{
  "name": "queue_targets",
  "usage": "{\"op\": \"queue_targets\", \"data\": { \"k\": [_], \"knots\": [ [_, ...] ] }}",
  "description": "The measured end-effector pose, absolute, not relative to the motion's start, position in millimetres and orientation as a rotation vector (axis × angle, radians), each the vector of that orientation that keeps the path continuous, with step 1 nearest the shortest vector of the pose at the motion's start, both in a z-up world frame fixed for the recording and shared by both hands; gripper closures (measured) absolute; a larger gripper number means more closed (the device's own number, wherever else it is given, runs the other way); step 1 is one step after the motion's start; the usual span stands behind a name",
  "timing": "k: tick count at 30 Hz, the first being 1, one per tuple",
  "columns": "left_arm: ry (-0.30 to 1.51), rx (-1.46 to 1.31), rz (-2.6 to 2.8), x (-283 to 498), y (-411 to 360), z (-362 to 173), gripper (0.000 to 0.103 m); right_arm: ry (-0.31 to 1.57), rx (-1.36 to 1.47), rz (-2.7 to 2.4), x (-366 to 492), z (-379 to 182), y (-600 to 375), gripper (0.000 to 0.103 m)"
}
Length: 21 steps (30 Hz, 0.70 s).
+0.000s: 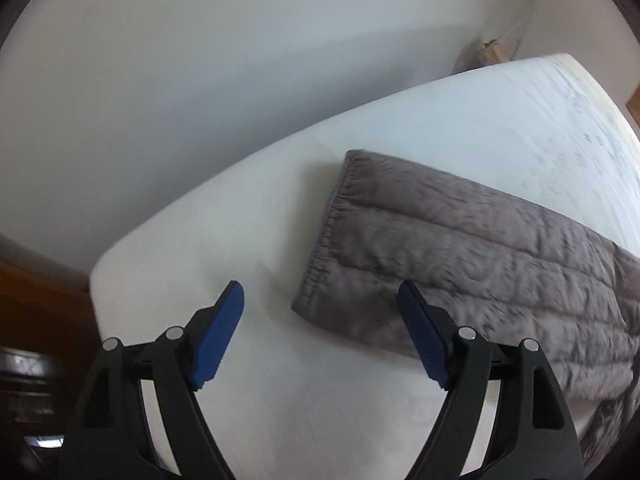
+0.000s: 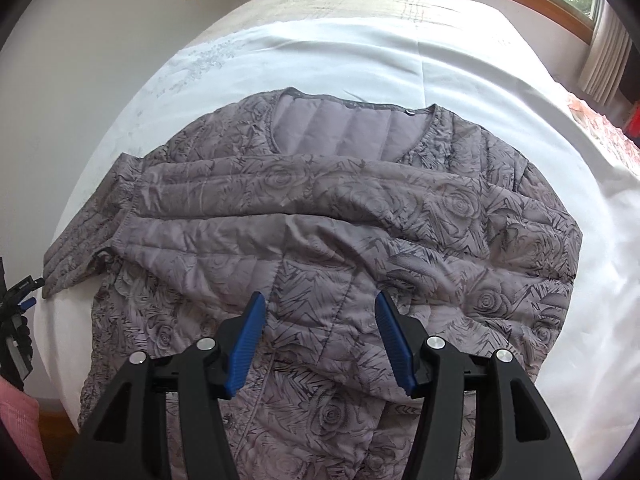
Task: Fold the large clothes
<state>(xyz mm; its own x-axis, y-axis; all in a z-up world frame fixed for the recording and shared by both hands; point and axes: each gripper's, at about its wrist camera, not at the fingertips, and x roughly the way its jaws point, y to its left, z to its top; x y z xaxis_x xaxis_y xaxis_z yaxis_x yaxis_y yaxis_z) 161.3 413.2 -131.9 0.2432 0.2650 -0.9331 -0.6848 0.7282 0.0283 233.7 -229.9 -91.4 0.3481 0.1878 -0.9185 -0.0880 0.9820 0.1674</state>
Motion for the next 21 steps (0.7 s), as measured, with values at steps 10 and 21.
{"op": "queue_targets", "data": {
  "k": [10, 21],
  "knots": [
    [1.120, -0.553, 0.680, 168.3, 438.8, -155.6, 0.012, 1.258, 0.118, 0.141, 234.8, -119.3, -245.6, 0.046],
    [1.080, -0.536, 0.603, 191.0, 415.5, -137.7, 0.099, 1.259, 0.122, 0.143, 235.8, -120.5, -249.6, 0.045]
  ]
}}
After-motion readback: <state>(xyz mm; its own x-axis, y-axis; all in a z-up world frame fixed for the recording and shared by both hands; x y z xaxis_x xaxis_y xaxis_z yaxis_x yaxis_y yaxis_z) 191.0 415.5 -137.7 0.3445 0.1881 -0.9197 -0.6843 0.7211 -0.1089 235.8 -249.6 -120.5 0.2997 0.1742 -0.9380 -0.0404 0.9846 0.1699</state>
